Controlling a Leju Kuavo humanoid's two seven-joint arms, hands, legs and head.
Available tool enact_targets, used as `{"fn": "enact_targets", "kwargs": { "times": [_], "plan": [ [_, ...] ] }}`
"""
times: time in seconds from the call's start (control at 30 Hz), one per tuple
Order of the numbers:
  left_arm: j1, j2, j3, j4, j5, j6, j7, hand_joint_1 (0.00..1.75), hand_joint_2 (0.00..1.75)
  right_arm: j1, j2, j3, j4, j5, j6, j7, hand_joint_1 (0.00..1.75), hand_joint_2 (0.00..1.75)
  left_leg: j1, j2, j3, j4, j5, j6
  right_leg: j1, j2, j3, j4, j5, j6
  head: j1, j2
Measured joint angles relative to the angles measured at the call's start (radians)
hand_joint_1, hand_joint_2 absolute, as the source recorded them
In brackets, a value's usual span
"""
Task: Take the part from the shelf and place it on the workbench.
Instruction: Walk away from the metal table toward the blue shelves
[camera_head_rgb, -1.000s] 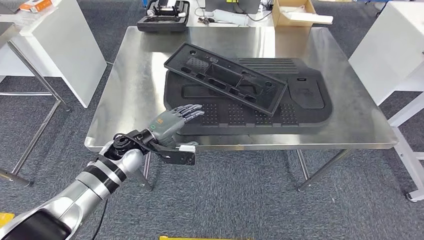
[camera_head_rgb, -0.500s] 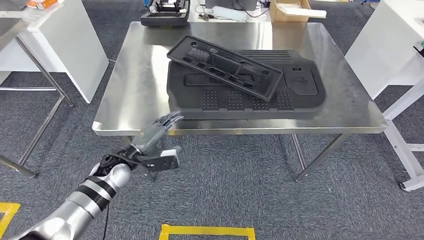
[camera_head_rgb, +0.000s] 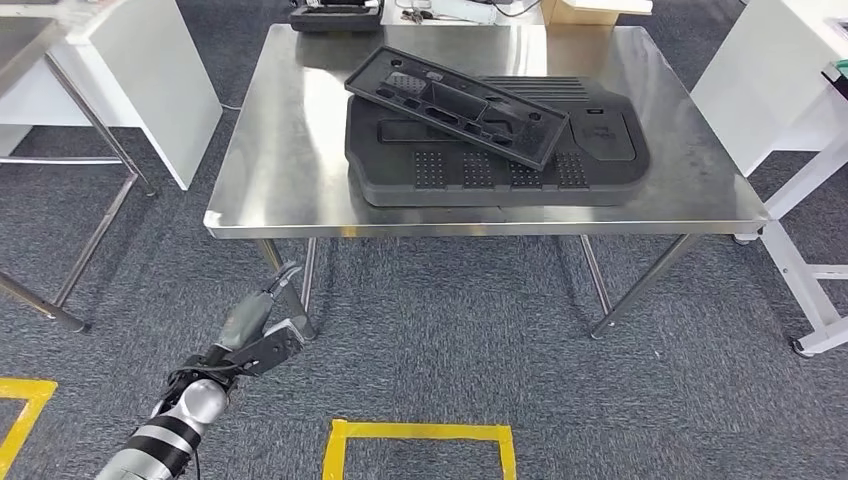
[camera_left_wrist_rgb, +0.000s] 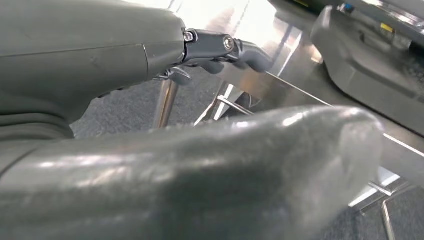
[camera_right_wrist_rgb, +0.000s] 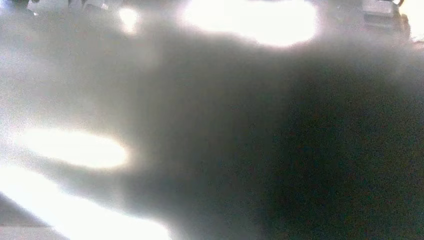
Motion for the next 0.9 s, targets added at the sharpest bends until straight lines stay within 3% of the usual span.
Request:
{"fn": "enact_targets", "kwargs": {
  "times": [0.07, 0.1, 0.13, 0.2, 0.23, 0.27, 0.3, 0.33, 0.4, 0.47, 0.57, 0.6, 0.67, 0.73, 0.77, 0.8, 0.83, 0.9],
  "plan": [
    [0.013, 0.0, 0.014, 0.004, 0.001, 0.002, -0.001, 0.0, 0.0, 0.0, 0.001, -0.001, 0.0, 0.0, 0.0, 0.0, 0.0, 0.0, 0.004, 0.0, 0.0, -0.01, 0.014, -0.015, -0.003, 0.0, -0.01, -0.008, 0.018, -0.013, 0.001, 0.0],
    [0.018, 0.001, 0.02, 0.005, 0.002, 0.002, -0.001, 0.0, 0.0, -0.001, 0.002, -0.001, 0.0, 0.0, 0.0, 0.0, 0.0, 0.0, 0.005, -0.001, -0.004, -0.004, 0.0, -0.021, -0.007, -0.001, -0.015, -0.015, 0.03, -0.022, 0.0, 0.0],
    [0.022, 0.001, 0.026, 0.007, 0.002, 0.002, -0.001, 0.0, 0.0, 0.0, 0.002, -0.001, 0.0, 0.0, 0.0, 0.0, 0.0, 0.0, 0.006, -0.002, -0.012, 0.02, -0.035, -0.025, -0.012, -0.002, -0.02, -0.021, 0.044, -0.031, -0.002, 0.0],
    [0.029, 0.001, 0.038, 0.011, 0.009, 0.002, 0.002, 0.0, 0.0, 0.001, 0.002, -0.001, 0.0, 0.001, 0.0, 0.001, 0.0, 0.0, 0.007, -0.002, -0.035, 0.12, -0.137, -0.032, -0.015, -0.003, -0.036, -0.024, 0.067, -0.041, -0.006, 0.0],
    [0.035, 0.001, 0.046, 0.015, 0.017, 0.002, 0.004, 0.0, 0.0, 0.001, 0.003, -0.001, 0.0, 0.001, 0.0, 0.001, 0.0, 0.0, 0.008, -0.002, -0.045, 0.181, -0.175, -0.037, -0.015, -0.003, -0.045, -0.023, 0.077, -0.04, -0.007, 0.0],
    [0.043, 0.0, 0.058, 0.023, 0.03, 0.005, 0.005, 0.0, 0.0, 0.002, 0.003, -0.002, 0.0, 0.002, 0.001, 0.002, 0.0, 0.0, 0.01, -0.002, -0.045, 0.225, -0.188, -0.042, -0.016, -0.003, -0.057, -0.021, 0.086, -0.038, -0.007, 0.0],
    [0.053, 0.0, 0.073, 0.033, 0.045, 0.008, 0.004, 0.0, 0.0, 0.003, 0.004, -0.002, 0.0, 0.004, 0.002, 0.002, 0.0, 0.0, 0.013, -0.002, -0.032, 0.243, -0.183, -0.047, -0.018, -0.003, -0.069, -0.018, 0.093, -0.035, -0.007, 0.0],
    [0.063, -0.001, 0.091, 0.048, 0.062, 0.011, -0.002, 0.0, 0.0, 0.005, 0.006, -0.002, 0.0, 0.006, 0.003, 0.003, 0.0, 0.0, 0.017, -0.001, 0.0, 0.221, -0.163, -0.052, -0.02, -0.002, -0.079, -0.014, 0.098, -0.031, -0.007, 0.0],
    [0.078, -0.006, 0.131, 0.09, 0.094, 0.014, -0.022, 0.0, 0.0, 0.008, 0.007, -0.003, 0.0, 0.012, 0.005, 0.003, 0.0, 0.0, 0.024, -0.001, 0.095, 0.102, -0.139, -0.063, -0.023, -0.002, -0.099, 0.0, 0.104, -0.022, -0.009, 0.0],
    [0.086, -0.013, 0.171, 0.149, 0.116, 0.012, -0.043, 0.0, 0.0, 0.007, 0.008, -0.003, 0.0, 0.019, 0.007, 0.003, 0.0, 0.0, 0.022, -0.004, 0.146, 0.02, -0.143, -0.056, -0.019, -0.001, -0.114, 0.015, 0.109, -0.012, -0.01, 0.0],
    [0.089, -0.027, 0.223, 0.265, 0.138, -0.001, -0.062, 0.0, 0.0, 0.005, 0.009, -0.004, 0.0, 0.031, 0.011, 0.002, 0.0, 0.0, 0.016, -0.006, 0.135, 0.009, -0.138, -0.025, -0.018, 0.0, -0.125, 0.019, 0.121, 0.011, -0.009, 0.0],
    [0.087, -0.034, 0.238, 0.309, 0.144, -0.006, -0.065, 0.0, 0.0, 0.005, 0.009, -0.004, 0.0, 0.034, 0.011, 0.002, 0.0, 0.0, 0.016, -0.005, 0.128, 0.008, -0.131, -0.013, -0.019, 0.001, -0.133, 0.027, 0.113, 0.015, -0.009, 0.0],
    [0.081, -0.045, 0.266, 0.388, 0.158, -0.016, -0.067, 0.0, 0.0, 0.004, 0.009, -0.004, 0.0, 0.038, 0.012, 0.002, 0.0, 0.0, 0.016, -0.003, 0.109, 0.004, -0.113, 0.008, -0.02, 0.002, -0.166, 0.097, 0.056, 0.011, -0.007, 0.0],
    [0.077, -0.053, 0.29, 0.461, 0.168, -0.027, -0.066, 0.0, 0.0, 0.002, 0.011, -0.004, 0.0, 0.039, 0.013, 0.0, 0.0, 0.0, 0.014, -0.001, 0.085, 0.005, -0.095, 0.017, -0.02, 0.003, -0.212, 0.228, -0.022, 0.003, -0.004, 0.0],
    [0.076, -0.056, 0.301, 0.494, 0.173, -0.031, -0.066, 0.0, 0.0, 0.001, 0.012, -0.004, 0.0, 0.039, 0.014, -0.001, 0.0, 0.0, 0.013, 0.001, 0.072, 0.005, -0.086, 0.017, -0.021, 0.003, -0.224, 0.281, -0.045, 0.004, -0.004, 0.0],
    [0.076, -0.059, 0.31, 0.522, 0.176, -0.033, -0.067, 0.0, 0.0, 0.0, 0.013, -0.004, 0.0, 0.039, 0.014, -0.002, 0.0, 0.0, 0.012, 0.001, 0.061, 0.005, -0.078, 0.016, -0.021, 0.003, -0.218, 0.301, -0.049, 0.01, -0.004, 0.0],
    [0.074, -0.062, 0.317, 0.545, 0.178, -0.035, -0.067, 0.0, 0.0, 0.0, 0.013, -0.004, 0.0, 0.039, 0.014, -0.002, 0.0, 0.0, 0.012, 0.002, 0.05, 0.005, -0.069, 0.015, -0.021, 0.003, -0.195, 0.285, -0.039, 0.017, -0.004, 0.0],
    [0.07, -0.068, 0.328, 0.58, 0.179, -0.037, -0.069, 0.0, 0.0, -0.004, 0.012, -0.004, 0.0, 0.039, 0.014, -0.004, 0.0, 0.0, 0.011, 0.0, 0.031, 0.005, -0.051, 0.009, -0.018, 0.003, -0.096, 0.158, -0.007, 0.022, -0.003, 0.0]
  ]
}}
